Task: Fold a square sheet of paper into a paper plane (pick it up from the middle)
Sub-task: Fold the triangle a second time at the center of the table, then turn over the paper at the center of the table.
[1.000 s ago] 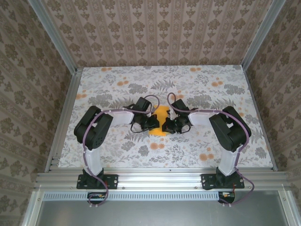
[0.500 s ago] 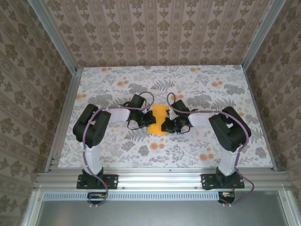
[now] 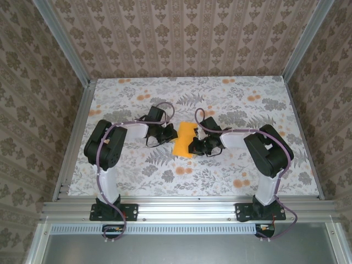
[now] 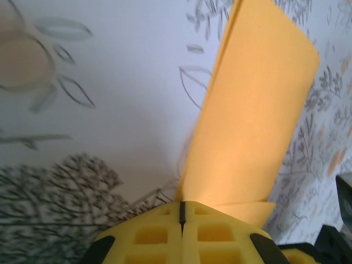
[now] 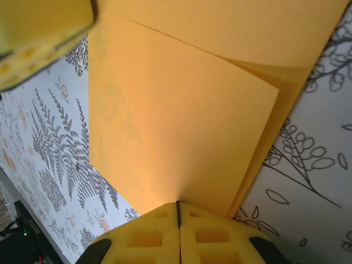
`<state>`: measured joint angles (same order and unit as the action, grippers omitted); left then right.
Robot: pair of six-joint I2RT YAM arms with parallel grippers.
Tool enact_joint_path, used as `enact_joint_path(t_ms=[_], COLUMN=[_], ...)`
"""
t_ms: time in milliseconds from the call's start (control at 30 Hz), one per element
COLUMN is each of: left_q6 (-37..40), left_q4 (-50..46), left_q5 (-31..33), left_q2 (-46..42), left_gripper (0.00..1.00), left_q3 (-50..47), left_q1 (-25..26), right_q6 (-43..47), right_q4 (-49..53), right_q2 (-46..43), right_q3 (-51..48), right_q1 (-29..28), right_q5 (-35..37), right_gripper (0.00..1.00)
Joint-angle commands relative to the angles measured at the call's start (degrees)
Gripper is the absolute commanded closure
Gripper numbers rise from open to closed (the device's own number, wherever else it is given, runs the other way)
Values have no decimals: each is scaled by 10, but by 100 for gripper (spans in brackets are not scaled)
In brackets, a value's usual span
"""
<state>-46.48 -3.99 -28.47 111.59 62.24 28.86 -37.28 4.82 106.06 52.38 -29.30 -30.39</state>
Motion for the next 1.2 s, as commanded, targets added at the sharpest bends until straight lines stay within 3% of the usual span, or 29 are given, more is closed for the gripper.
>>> enact_joint_path(t_ms=[0, 233, 367, 500, 733, 900, 1167], left_q6=[26, 50, 68, 67, 33, 2, -30], left_q4=[-25, -43, -58, -45, 11, 38, 67], left_q5=[116, 121, 121, 87, 2, -34, -46], left_q2=[13, -39, -97, -141, -180, -177, -148], left_gripper=[93, 85, 74, 63, 49, 47, 47], left_q3=[16, 11, -17, -65, -138, -158, -152], left_q1=[-23, -50, -55, -55, -52, -40, 3], right_q6=[11, -36, -40, 16, 104, 137, 139], right_q4=[151, 110, 87, 127, 174, 199, 213], right_q2=[33, -41, -92, -101, -58, -19, 26], right_q3=[-46, 15, 58, 100, 145, 170, 185], right_q1=[-13, -19, -20, -19, -9, -3, 2], right_q5=[70, 44, 61, 134, 168, 164, 165], right_gripper=[93, 88, 72, 60, 53, 52, 59])
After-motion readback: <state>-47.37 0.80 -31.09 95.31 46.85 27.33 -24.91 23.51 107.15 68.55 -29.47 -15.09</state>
